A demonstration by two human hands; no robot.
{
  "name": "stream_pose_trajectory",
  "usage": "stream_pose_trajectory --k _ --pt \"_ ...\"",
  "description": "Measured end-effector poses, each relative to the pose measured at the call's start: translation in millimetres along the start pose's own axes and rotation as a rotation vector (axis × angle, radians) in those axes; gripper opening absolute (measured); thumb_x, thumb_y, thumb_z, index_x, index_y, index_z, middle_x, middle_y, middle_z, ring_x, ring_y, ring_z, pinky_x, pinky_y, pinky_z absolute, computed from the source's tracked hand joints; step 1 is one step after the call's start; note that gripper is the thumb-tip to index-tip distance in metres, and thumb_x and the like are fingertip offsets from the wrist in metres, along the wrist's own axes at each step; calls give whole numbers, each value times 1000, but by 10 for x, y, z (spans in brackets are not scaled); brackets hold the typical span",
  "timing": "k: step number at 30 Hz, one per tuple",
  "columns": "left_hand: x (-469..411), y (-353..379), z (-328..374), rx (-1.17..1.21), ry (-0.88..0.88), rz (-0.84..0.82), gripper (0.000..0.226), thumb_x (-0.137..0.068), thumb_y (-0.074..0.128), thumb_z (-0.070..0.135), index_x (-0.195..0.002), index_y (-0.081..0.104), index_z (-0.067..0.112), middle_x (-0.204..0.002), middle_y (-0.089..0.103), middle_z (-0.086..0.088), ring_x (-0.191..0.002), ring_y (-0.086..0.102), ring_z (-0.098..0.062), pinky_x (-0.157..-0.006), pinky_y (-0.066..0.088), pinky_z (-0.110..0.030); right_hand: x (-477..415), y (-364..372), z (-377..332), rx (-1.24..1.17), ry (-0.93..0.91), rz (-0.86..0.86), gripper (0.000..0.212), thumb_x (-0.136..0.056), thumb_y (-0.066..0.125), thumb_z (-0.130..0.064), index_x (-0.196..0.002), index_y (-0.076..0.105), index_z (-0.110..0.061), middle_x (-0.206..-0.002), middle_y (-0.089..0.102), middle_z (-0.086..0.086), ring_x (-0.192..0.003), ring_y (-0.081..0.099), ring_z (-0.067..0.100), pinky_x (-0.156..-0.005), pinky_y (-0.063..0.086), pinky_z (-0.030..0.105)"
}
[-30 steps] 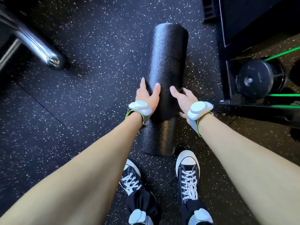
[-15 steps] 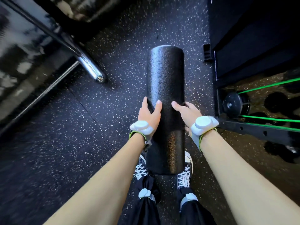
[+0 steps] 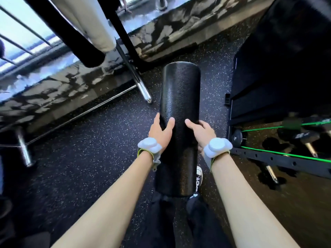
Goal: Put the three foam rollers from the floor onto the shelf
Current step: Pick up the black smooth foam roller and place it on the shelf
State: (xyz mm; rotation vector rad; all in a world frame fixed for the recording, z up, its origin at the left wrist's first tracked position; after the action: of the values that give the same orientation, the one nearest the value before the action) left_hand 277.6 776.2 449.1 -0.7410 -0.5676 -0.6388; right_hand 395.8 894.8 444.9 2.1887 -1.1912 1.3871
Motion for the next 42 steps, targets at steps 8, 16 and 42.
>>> stream_pose_trajectory --k 8,16,42 --pt "1130 -1202 370 123 -6 131 71 -97 52 53 -158 27 26 -156 44 2 -143 40 -20 -103 24 -18 1560 393 -709 228 -112 -88 83 -64 75 -59 -137 57 -25 -136 60 -3 -121 61 25 -104 50 40" --pt "1963 -2209 213 318 -71 328 84 -85 54 68 -155 32 29 -153 48 1 -141 44 -20 -118 29 -34 2576 1063 -1105 426 -272 -254 82 -73 77 -50 -144 51 -18 -144 55 -1 -128 57 25 -111 44 36" --pt "3393 -5293 -1996 949 -220 1099 65 -96 59 45 -153 38 21 -151 49 1 -139 45 -17 -99 27 -16 5217 5020 -373 1057 -561 -795 82 -77 78 -48 -146 47 -16 -133 63 7 -113 62 23 -88 44 28"
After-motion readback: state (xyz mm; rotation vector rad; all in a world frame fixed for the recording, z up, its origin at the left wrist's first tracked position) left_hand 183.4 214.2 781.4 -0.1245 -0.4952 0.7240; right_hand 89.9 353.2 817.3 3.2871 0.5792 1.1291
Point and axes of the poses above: each hand's wrist, its own x-axis away from the middle knuckle, its own y-axis out of the palm, z = x × y, the point moved 5 cm from there along -x, towards the middle knuckle
